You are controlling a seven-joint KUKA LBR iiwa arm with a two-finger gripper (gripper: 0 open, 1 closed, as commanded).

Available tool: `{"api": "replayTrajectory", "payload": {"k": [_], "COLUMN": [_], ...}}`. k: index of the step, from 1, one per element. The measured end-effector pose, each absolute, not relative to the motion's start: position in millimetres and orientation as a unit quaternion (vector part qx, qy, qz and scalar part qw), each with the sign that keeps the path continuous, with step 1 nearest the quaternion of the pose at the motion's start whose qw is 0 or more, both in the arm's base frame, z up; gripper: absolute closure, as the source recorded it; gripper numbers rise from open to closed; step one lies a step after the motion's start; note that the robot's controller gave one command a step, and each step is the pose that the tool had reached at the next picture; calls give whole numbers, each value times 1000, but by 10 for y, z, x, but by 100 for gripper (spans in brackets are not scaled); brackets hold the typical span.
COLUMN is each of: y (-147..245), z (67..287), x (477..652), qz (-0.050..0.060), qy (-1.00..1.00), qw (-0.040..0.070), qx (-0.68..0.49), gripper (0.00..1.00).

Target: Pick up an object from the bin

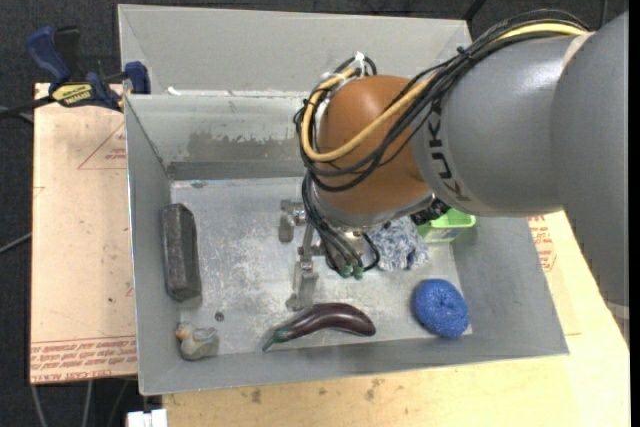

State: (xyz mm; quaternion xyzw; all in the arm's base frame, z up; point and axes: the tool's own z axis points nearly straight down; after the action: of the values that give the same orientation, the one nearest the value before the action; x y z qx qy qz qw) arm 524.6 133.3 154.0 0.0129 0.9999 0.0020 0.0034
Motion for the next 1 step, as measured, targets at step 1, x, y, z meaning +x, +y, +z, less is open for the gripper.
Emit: {"api": "replayTrajectory", "payload": {"k": [1], "y": [1313], "z": [928], "x": [5271], "qz": [0], "qy": [1000], "qw": [1], "qx": [5], "gripper": [0]}}
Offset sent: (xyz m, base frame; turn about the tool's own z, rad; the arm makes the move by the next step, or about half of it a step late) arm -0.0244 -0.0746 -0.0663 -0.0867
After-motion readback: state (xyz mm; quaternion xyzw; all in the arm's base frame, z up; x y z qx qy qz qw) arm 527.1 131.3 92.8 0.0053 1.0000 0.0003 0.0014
